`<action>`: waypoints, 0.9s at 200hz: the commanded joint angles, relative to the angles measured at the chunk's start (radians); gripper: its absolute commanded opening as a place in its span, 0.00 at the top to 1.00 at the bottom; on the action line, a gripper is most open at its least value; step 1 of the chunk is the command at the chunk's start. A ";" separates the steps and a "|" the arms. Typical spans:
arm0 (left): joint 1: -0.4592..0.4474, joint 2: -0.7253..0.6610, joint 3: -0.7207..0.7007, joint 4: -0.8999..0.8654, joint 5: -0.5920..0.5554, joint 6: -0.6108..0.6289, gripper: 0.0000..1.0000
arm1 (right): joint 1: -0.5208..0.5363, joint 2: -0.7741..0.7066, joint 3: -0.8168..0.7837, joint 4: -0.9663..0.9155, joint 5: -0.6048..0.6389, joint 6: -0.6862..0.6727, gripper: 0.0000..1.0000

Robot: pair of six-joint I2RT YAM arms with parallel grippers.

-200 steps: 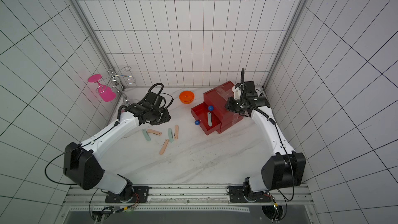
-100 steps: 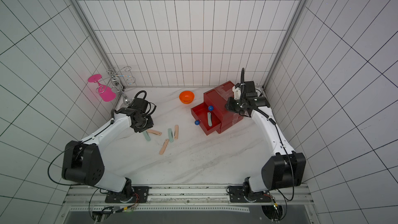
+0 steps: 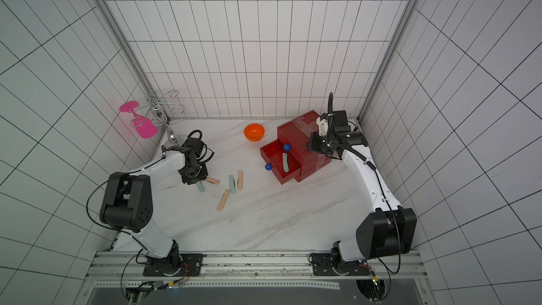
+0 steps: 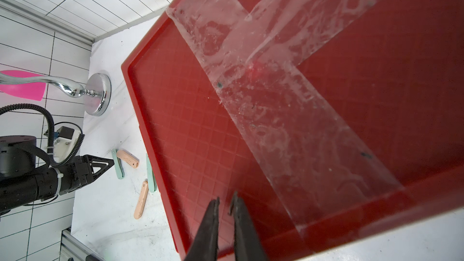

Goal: Place the fruit knives into the drawer by color
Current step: Pick up the fruit knife from the center of the board.

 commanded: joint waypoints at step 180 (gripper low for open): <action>0.038 0.170 -0.021 0.051 -0.002 0.056 0.61 | 0.002 0.094 -0.079 -0.246 0.049 -0.004 0.84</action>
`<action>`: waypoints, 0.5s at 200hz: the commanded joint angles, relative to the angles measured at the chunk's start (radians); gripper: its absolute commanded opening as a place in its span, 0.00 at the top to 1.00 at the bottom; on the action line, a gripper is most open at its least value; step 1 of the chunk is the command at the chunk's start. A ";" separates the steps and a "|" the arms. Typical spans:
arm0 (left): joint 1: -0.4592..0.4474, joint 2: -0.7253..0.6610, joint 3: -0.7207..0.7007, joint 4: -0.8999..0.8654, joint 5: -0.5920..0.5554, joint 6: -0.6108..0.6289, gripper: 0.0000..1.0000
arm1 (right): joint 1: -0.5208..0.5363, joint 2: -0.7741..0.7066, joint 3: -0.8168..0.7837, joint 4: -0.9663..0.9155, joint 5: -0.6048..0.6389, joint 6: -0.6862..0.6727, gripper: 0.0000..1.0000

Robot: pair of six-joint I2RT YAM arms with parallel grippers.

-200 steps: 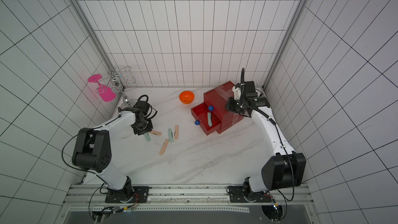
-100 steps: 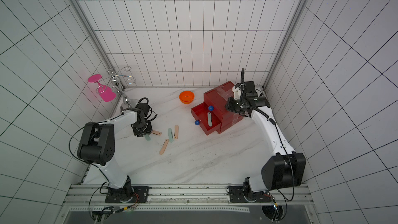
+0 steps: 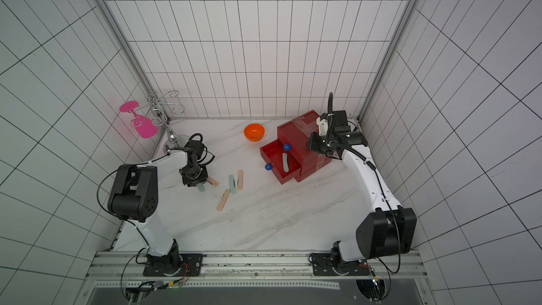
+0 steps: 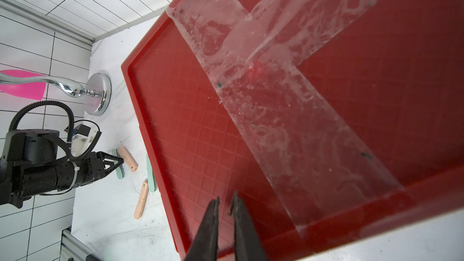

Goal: Place the fruit knives into the drawer by color
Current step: Pick up the fruit knife from the center of the board.

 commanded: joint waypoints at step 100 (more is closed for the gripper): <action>0.010 -0.007 -0.122 0.055 0.010 0.007 0.76 | 0.002 0.088 -0.089 -0.236 0.045 0.005 0.84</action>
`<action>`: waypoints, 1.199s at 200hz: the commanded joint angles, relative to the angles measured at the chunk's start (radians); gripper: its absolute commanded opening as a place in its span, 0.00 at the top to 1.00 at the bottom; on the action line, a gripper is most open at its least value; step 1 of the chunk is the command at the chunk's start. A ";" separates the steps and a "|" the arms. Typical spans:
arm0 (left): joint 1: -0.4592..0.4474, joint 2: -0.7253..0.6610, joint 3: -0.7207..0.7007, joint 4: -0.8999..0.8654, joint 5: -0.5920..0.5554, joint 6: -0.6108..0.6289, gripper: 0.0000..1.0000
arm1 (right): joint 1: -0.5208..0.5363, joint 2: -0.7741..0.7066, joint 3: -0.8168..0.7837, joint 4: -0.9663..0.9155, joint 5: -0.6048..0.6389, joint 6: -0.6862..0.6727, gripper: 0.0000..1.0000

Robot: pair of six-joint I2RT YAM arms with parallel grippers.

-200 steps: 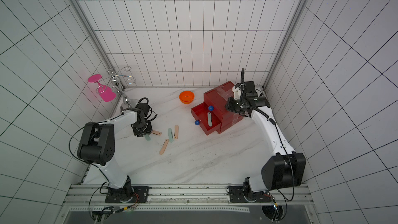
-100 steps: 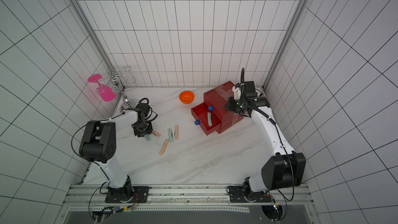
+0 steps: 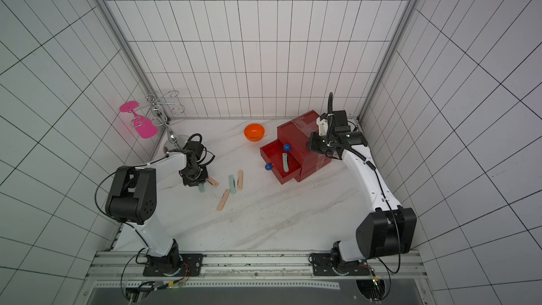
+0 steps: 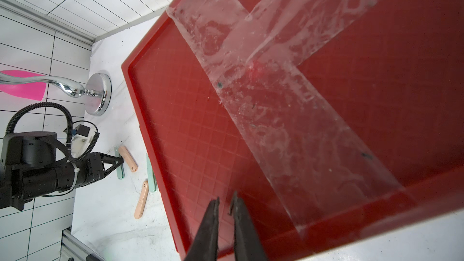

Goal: Place the fruit knives into the drawer by color
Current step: Pick up the fruit knife from the center of the board, then place the fruit knife in the drawer.

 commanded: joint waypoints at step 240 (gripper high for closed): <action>-0.302 -0.169 0.140 -0.076 0.174 -0.135 0.75 | 0.006 0.081 -0.098 -0.232 0.043 0.023 0.84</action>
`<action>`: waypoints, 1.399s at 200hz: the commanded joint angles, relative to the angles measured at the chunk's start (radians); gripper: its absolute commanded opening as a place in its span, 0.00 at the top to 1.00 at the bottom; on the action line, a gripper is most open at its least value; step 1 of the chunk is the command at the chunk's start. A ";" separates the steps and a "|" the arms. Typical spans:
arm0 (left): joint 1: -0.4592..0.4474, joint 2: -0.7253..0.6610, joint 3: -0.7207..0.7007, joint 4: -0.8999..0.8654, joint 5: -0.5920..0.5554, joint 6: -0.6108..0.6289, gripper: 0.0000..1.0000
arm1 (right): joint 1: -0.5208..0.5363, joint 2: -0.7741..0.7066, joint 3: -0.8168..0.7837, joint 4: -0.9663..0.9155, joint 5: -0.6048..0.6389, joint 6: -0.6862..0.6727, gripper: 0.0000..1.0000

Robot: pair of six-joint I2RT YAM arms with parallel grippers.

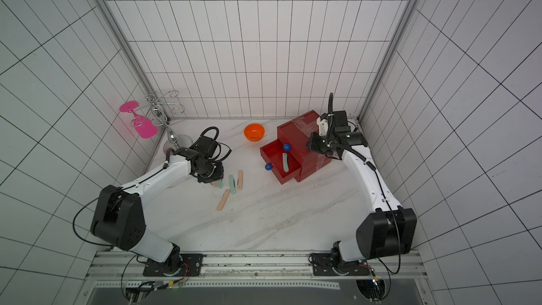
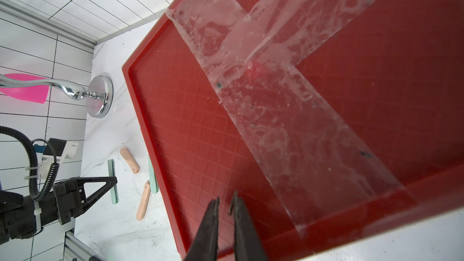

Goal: Place the fruit knives into the drawer by color
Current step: Place the fruit knife in the drawer.

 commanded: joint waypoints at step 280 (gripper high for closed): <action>-0.345 0.471 0.670 0.217 0.226 -0.201 0.75 | 0.015 0.108 -0.103 -0.227 0.044 0.008 0.84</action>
